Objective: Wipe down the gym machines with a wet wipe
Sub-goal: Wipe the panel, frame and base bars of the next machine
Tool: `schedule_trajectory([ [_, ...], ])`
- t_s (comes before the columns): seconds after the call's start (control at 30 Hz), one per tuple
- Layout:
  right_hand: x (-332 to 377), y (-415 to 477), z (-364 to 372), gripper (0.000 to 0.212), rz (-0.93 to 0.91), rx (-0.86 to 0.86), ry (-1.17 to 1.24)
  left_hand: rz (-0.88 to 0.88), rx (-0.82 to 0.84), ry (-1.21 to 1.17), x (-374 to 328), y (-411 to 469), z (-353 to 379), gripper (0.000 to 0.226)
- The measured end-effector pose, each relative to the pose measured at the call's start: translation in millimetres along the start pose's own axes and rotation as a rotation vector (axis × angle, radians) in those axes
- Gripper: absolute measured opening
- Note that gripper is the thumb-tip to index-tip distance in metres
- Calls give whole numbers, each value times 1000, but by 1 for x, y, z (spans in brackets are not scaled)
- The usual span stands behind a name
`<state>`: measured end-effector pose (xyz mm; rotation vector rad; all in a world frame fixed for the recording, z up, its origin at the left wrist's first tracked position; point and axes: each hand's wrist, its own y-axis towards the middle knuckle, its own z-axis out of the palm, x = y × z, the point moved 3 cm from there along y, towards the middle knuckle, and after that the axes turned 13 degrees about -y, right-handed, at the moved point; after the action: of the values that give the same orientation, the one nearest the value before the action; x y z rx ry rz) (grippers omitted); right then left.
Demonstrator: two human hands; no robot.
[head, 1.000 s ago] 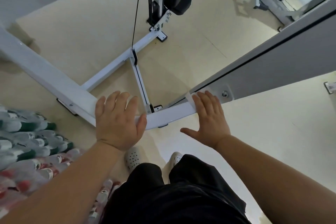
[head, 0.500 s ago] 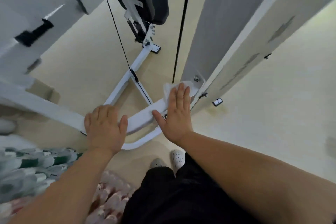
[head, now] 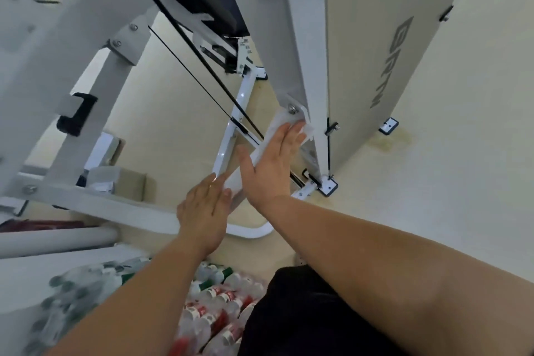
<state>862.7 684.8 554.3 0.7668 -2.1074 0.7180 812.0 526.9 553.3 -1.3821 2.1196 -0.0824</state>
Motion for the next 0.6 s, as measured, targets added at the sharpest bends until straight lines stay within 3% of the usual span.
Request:
schedule_trajectory([
  [0.1,3,-6,3,98,24,11,55,5,17,-23,1,3,-1,81],
  [0.27,-2,-46,23,104,-120,154,9,36,-1,-2,-3,0,-6,86],
  [0.43,-13,1,-6,110,71,18,109,36,-8,-58,-8,-3,-5,84],
  [0.6,-13,-33,14,117,38,162,58,44,3,-7,-2,2,-3,81],
])
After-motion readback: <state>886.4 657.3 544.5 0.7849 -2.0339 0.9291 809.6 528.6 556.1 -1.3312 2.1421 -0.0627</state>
